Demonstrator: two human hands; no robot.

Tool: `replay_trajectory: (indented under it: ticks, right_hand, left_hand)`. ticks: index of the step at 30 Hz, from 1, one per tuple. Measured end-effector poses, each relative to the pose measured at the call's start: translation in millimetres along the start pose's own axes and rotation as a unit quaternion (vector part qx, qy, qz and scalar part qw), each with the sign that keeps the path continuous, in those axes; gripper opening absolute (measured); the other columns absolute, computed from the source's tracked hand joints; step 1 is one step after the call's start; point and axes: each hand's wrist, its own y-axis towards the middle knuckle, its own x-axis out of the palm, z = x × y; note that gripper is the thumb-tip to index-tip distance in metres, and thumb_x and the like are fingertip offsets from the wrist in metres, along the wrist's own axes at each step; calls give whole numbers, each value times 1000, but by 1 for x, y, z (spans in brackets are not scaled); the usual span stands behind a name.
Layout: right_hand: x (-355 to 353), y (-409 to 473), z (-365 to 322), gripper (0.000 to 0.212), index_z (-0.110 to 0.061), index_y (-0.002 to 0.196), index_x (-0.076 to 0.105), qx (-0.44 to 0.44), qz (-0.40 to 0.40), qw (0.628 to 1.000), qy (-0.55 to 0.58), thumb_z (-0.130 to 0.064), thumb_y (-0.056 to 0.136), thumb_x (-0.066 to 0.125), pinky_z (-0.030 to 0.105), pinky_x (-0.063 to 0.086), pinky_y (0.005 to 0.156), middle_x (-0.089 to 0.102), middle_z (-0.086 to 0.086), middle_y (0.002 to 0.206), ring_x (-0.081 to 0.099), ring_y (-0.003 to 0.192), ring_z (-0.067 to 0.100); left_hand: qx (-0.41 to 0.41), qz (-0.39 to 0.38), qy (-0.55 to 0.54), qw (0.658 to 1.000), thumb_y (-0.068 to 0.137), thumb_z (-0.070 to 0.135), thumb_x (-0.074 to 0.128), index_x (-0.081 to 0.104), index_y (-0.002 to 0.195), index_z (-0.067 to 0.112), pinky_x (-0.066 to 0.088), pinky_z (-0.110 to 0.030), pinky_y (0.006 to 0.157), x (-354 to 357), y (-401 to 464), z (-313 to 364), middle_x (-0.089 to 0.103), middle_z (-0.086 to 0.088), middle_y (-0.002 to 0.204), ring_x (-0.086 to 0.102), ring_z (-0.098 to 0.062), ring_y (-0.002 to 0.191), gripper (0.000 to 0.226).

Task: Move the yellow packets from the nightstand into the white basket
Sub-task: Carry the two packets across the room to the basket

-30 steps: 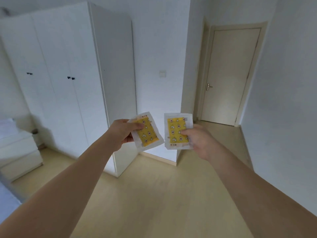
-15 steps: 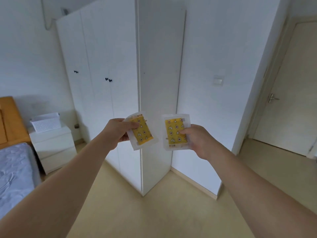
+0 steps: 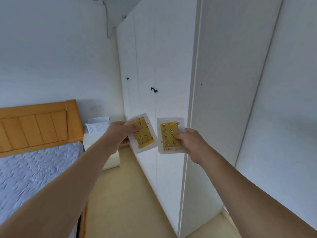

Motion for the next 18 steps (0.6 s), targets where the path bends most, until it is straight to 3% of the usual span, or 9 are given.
replay_trajectory:
  ticks: [6,10,14,18]
  right_hand:
    - [98,145,3,23,-10,105,67,18,-89,996,-11,1,92,52,45,57,87,74,8,102,72,93,26]
    - [175,243,11,22,-10,102,66,23,-126,992,-3,2,94,51,40,58,78,75,8,99,73,90,25]
    - [239,343,-6,22,-9,106,66,23,-140,990,-9,1,95,51,43,57,85,75,9,102,73,92,25]
    - [290,442,-19,23,-6,109,64,33,-124,991,36,4,93,51,41,58,80,74,11,104,72,93,27]
  left_hand:
    - [-15,76,-38,996,80,7,77,64,101,9,60,-39,74,-71,115,-11,75,-9,95,73,-25,86,24]
    - [-16,109,-57,992,79,6,77,64,95,9,60,-39,75,-126,212,-19,75,-10,93,74,-25,84,20]
    - [-31,120,-32,992,78,8,78,64,102,7,61,-39,74,-185,313,-10,75,-10,95,74,-25,84,29]
    - [-31,135,-37,990,76,7,80,64,101,6,60,-38,71,-234,421,2,74,-11,96,73,-26,83,29]
